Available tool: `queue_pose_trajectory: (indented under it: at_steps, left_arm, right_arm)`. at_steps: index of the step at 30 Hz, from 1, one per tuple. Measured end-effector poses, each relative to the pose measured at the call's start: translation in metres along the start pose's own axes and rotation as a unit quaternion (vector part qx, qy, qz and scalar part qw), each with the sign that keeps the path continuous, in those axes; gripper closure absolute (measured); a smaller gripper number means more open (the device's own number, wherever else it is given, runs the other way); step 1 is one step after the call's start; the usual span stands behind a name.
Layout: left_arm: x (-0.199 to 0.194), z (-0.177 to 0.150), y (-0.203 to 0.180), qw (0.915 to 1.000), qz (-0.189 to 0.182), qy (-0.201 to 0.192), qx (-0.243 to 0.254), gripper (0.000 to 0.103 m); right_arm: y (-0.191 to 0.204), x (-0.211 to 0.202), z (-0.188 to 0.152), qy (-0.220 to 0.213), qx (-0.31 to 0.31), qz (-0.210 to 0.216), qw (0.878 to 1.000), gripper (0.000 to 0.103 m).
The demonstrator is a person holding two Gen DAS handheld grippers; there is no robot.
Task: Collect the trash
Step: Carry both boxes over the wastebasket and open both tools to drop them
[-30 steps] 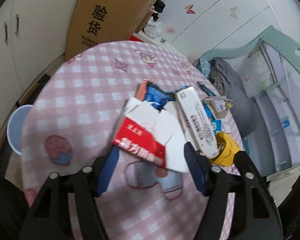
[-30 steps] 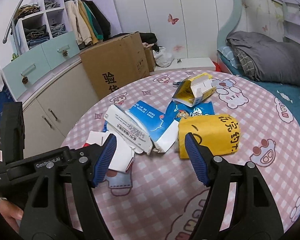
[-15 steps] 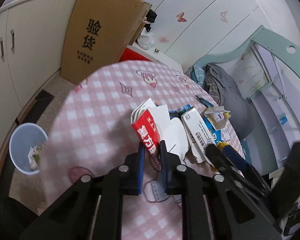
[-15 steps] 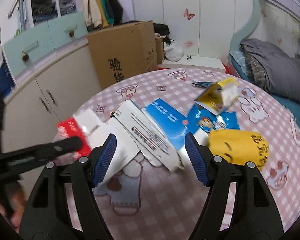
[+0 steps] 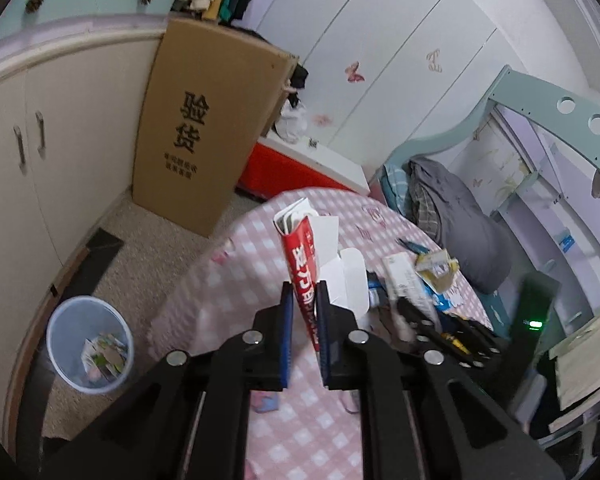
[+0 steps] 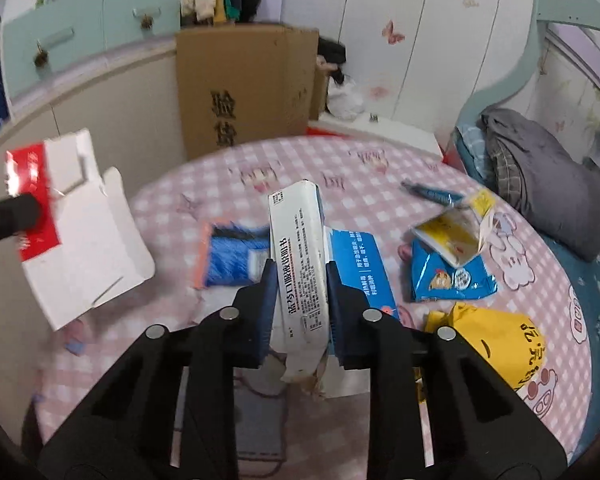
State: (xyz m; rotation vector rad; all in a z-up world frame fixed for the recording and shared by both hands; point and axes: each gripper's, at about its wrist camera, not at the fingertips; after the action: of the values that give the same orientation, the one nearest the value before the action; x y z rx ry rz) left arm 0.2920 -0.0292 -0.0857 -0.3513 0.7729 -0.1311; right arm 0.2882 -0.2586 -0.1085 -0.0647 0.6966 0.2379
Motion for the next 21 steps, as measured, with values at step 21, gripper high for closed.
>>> queue_pose_trajectory:
  at_steps: [21]
  left_arm:
    - [-0.045,0.028,0.175,0.9848,0.153,-0.053,-0.063,0.093]
  right_arm:
    - [0.209,0.033,0.05,-0.009,-0.012,0.247,0.969,0.08]
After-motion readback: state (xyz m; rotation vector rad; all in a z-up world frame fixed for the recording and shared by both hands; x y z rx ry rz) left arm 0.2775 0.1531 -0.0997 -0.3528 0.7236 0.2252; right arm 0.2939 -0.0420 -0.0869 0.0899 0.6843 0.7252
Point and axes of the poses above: each gripper's, at about its wrist camera, not at the fingertips, and x roughly the way its jaws point, y to its left, z to its top, and after that the axes turned 9 degrees about z, right-handed
